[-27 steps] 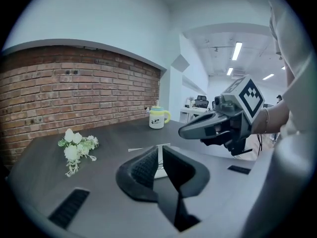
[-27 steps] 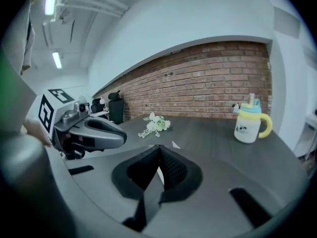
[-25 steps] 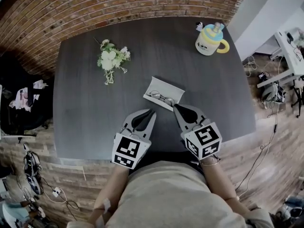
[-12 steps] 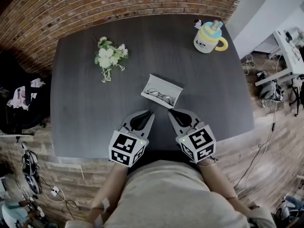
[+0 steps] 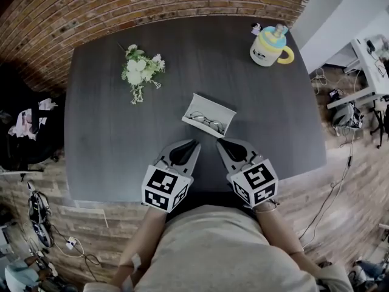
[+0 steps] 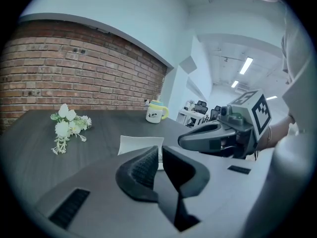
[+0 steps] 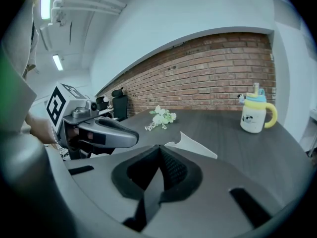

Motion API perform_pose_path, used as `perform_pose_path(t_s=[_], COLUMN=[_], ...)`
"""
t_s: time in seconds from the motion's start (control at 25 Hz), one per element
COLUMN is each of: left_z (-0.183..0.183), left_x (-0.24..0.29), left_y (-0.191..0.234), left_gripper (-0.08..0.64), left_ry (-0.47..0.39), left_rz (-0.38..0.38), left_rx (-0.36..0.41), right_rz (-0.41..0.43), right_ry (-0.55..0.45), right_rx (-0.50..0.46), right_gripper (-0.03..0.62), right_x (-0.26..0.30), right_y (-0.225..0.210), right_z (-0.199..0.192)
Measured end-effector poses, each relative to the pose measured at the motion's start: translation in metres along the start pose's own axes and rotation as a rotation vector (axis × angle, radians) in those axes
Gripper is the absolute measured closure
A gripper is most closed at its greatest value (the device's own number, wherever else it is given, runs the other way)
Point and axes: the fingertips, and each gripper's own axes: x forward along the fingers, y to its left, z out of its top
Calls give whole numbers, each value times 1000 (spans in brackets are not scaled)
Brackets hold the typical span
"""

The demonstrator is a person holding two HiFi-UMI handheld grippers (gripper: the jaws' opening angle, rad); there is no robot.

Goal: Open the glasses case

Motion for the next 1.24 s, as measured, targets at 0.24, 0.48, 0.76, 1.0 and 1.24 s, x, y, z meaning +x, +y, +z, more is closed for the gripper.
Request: perform_pose_path(t_s=[0.24, 0.48, 0.76, 1.0, 1.24], left_z=[5, 6, 2, -2, -3], left_x=[2, 2, 6, 9, 10], left_y=[0, -1, -4, -7, -6], left_gripper=[518, 518, 518, 518, 518], left_ry=[-7, -8, 11, 26, 30], left_rz=[-13, -22, -45, -54, -57], left_rx=[2, -2, -12, -8, -17], right_rz=[-5, -5, -12, 2, 12], right_ry=[-3, -7, 6, 5, 8], right_rx=[9, 14, 19, 7, -3], right_gripper=[586, 586, 586, 586, 586], right_x=[1, 1, 0, 1, 3], right_y=[-1, -3, -8, -5, -4], right_z=[2, 3, 0, -1, -1])
